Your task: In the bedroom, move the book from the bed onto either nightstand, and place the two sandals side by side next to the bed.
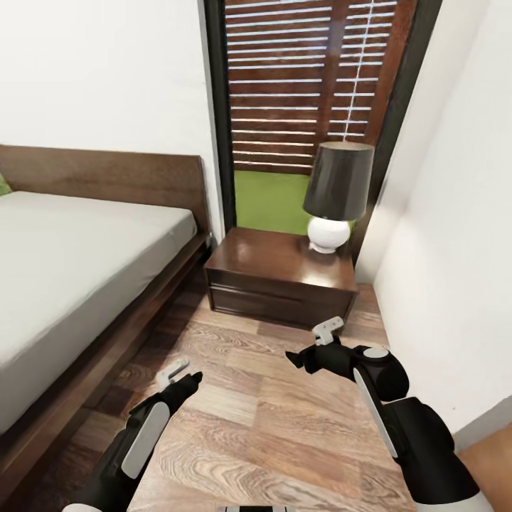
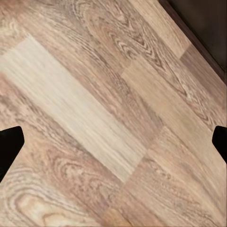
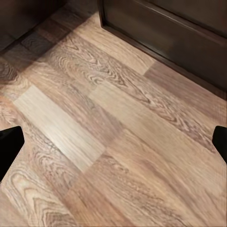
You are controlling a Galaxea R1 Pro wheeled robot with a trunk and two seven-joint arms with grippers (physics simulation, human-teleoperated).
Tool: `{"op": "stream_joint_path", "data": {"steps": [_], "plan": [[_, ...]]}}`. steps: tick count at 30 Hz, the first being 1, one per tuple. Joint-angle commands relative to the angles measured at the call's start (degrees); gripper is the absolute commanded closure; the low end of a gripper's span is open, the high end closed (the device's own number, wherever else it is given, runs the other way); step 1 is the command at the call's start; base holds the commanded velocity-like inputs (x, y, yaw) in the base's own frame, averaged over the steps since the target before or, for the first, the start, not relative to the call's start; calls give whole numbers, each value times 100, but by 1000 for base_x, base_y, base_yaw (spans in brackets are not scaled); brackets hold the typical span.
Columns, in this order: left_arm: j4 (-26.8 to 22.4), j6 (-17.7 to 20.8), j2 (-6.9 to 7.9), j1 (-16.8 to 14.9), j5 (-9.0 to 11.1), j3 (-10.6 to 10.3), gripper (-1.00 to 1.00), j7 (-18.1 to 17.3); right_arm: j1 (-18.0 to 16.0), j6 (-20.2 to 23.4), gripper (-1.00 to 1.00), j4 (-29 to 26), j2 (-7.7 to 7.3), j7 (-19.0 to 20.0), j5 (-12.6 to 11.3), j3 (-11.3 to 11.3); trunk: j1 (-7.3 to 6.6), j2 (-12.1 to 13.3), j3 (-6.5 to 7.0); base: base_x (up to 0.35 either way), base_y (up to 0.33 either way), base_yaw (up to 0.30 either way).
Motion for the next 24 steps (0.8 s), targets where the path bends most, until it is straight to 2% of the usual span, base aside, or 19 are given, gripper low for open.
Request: {"op": "stream_joint_path", "data": {"steps": [1,2,3,7,8,9,10,14,18,20,24], "plan": [[-51,13,2,-1,55,-10,-100,48,-2,21,-100,-8,-6,42,56,0,2,-2,-5,324,0,269],[-94,20,5,4,56,-12,-100,47,-2,20,-100,-8,-7,43,55,-4,2,-2,-5,324,0,267],[-429,90,14,72,58,-11,-100,48,-1,-9,-100,-8,-10,44,59,-19,2,-2,-5,324,0,230],[-865,391,15,112,85,15,-100,70,-1,-25,-100,-8,-11,48,59,-26,2,-2,-5,324,0,228],[-1173,746,-3,62,90,44,-100,161,-30,-26,-100,-8,5,50,60,-44,2,-2,-5,325,0,237],[-1333,935,-16,2,94,61,-100,242,-54,-26,-100,-8,12,49,60,-53,2,-2,-5,325,0,239],[-1861,1966,-122,-585,124,95,-100,893,-166,-33,-100,-8,56,28,62,-92,2,-2,-5,328,0,249],[-2081,2476,-224,-825,126,109,-100,1345,-219,-32,-100,-8,93,17,67,-101,2,-2,-5,328,0,260],[-2176,2662,-249,-907,128,108,-100,1707,-307,-25,-100,-8,194,7,70,-108,2,-2,-5,329,0,273],[-2308,2852,-259,-946,129,107,-100,2009,-344,-18,-100,-8,277,-21,70,-182,2,-2,-5,329,0,278],[-2432,3147,-265,-992,123,117,-100,2147,-351,-24,-100,-8,317,-34,66,-243,2,-2,-5,328,0,279]]}}
